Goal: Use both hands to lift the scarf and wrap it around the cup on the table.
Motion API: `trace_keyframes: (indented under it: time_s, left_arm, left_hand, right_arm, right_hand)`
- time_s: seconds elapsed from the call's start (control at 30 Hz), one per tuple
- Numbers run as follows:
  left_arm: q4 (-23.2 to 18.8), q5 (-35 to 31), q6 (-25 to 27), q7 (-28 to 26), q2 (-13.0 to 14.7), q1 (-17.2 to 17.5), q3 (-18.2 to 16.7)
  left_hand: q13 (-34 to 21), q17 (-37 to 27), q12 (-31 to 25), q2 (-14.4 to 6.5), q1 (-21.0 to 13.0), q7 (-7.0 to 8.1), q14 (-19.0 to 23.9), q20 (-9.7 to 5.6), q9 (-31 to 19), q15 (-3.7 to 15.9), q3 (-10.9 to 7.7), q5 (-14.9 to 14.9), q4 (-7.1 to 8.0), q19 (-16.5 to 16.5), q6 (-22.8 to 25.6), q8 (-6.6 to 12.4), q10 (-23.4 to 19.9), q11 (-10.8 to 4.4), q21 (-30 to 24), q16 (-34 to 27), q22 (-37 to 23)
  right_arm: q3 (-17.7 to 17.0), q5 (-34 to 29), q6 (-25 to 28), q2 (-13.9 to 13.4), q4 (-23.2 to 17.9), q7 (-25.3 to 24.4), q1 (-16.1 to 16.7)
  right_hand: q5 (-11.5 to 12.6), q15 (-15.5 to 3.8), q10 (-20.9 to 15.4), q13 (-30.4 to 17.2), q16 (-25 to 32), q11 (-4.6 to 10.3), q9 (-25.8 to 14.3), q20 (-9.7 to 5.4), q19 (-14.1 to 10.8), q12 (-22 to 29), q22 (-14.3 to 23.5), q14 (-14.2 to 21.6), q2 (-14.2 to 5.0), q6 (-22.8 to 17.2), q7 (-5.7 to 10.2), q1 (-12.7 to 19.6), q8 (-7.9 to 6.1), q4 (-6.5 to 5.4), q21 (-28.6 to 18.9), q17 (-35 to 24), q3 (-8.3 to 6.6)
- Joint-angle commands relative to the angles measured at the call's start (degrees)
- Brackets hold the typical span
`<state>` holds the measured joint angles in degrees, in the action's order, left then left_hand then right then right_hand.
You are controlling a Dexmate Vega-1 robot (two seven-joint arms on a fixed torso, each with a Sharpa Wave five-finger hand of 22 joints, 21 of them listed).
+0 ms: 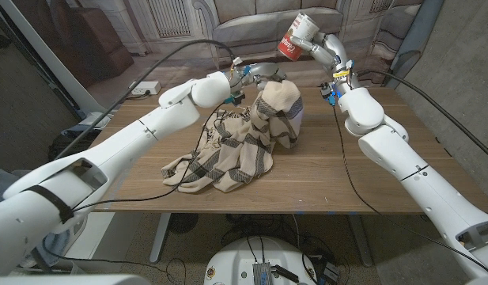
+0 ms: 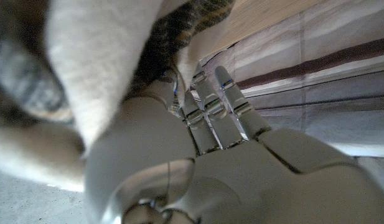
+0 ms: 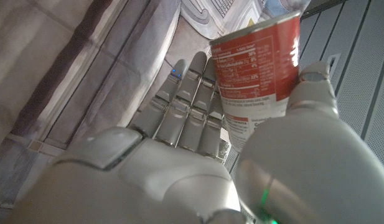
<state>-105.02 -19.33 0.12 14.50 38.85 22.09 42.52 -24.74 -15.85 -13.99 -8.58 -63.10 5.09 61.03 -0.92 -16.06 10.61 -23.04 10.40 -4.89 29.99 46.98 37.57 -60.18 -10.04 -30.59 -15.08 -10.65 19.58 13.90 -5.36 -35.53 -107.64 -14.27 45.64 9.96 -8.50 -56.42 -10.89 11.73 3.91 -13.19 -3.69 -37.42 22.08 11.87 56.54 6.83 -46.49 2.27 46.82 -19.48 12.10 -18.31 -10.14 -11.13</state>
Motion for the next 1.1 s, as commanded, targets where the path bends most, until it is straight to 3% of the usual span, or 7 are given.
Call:
trace_keyframes:
  time_s: [0.03, 0.27, 0.47, 0.63, 0.9, 1.1]
  left_arm:
    - [-16.6, -2.6, 2.6, 2.7, 8.8, 6.3, -8.0]
    - [-19.9, 0.4, 1.0, 4.1, 8.8, 5.6, -11.9]
    - [-21.2, -1.9, 0.6, 3.8, 6.1, 2.7, -11.6]
    - [-20.0, -8.9, -0.2, 1.3, 1.9, -0.4, -8.3]
    - [-14.4, -23.1, -2.7, -1.1, -5.9, -6.6, -1.0]
    - [-8.8, -26.2, -3.0, -1.2, -11.0, -9.9, 1.3]
  left_hand:
    - [-5.7, -0.5, -3.9, -0.9, -0.5, -0.61, 0.9, -0.08, -0.4, 0.8, -1.28, 0.1, 0.87, 0.5, 0.8, 0.57, -2.2, -1.5, -0.3, -0.3, 0.0]
    - [-7.0, -1.0, -4.7, -0.7, -0.6, -0.65, 1.4, -0.33, -0.6, 1.35, -1.68, 0.1, 0.79, 0.8, 0.7, 0.8, -2.0, -1.62, -0.4, -0.3, 0.0]
    - [-7.9, -1.5, -5.3, -0.7, -0.6, -0.6, 2.1, -0.64, -0.8, 1.39, -1.98, 0.0, 0.83, 1.2, 0.5, 0.96, -1.6, -1.7, -0.5, -0.5, 0.0]
    - [-8.8, -1.8, -5.8, -0.4, -0.5, -0.21, 2.0, -0.75, -0.6, 1.5, -2.12, 0.0, 0.83, 1.4, 0.7, 1.01, -1.3, -1.7, -0.7, -0.3, 0.0]
    - [-9.1, -1.7, -5.6, 1.1, 0.0, 0.52, -0.1, -1.2, 0.3, 1.5, -2.07, -0.1, 0.66, 1.5, 2.2, 1.27, -0.8, -1.63, -0.8, 1.0, -0.1]
    - [-8.0, -1.4, -4.5, 1.5, 0.4, 0.87, -1.0, -1.63, 1.0, 1.52, -2.1, -0.1, 0.68, 1.5, 2.7, 1.31, -1.1, -1.72, -0.8, 1.5, -0.1]
  right_arm:
    - [1.2, -3.4, 3.2, -1.4, 5.5, -0.6, -1.7]
    - [2.8, -1.8, 5.2, -1.1, 10.1, 1.0, -2.6]
    - [3.9, 0.4, 6.2, -0.9, 13.1, 2.8, -2.8]
    - [4.8, 2.5, 2.9, -0.3, 14.0, 5.0, -1.7]
    - [8.4, 3.1, 1.3, -1.6, 11.0, 11.4, -1.3]
    - [11.1, 2.9, 1.5, -3.3, 7.6, 16.7, -1.5]
  right_hand:
    - [0.2, -4.24, -8.3, -0.2, 0.0, 7.99, -0.2, -6.64, 0.0, 0.0, 0.3, 0.3, -14.52, -8.3, 7.98, 14.6, -0.04, -3.83, -0.3, -0.1, -4.63]
    - [0.2, -4.34, -8.4, -0.2, -0.2, 7.96, -0.2, -6.72, 0.2, -0.1, 0.4, 0.3, -14.56, -8.5, 8.03, 14.6, 0.0, -3.85, -0.3, -0.1, -4.69]
    - [0.2, -4.35, -8.4, -0.1, -0.2, 7.95, -0.2, -6.77, 0.3, -0.2, 0.4, 0.3, -14.66, -8.5, 8.02, 14.6, 0.06, -3.88, -0.3, -0.1, -4.76]
    - [0.2, -4.33, -8.5, -0.1, -0.3, 7.92, -0.2, -6.72, 0.4, -0.3, 0.4, 0.3, -14.68, -8.9, 7.87, 14.7, 0.0, -3.88, -0.3, -0.1, -4.82]
    - [0.2, -4.61, -8.9, 0.0, 0.3, 7.74, 0.0, -7.08, -1.1, -0.5, 0.6, 2.0, -14.99, -10.0, 7.81, 15.0, -0.08, -3.85, -1.0, -0.4, -5.02]
    - [0.2, -4.68, -9.1, 0.0, 0.5, 7.64, 0.0, -7.15, -1.4, -0.6, 0.6, 2.8, -15.09, -10.0, 7.66, 15.1, 0.06, -3.85, -1.2, -0.5, -5.1]
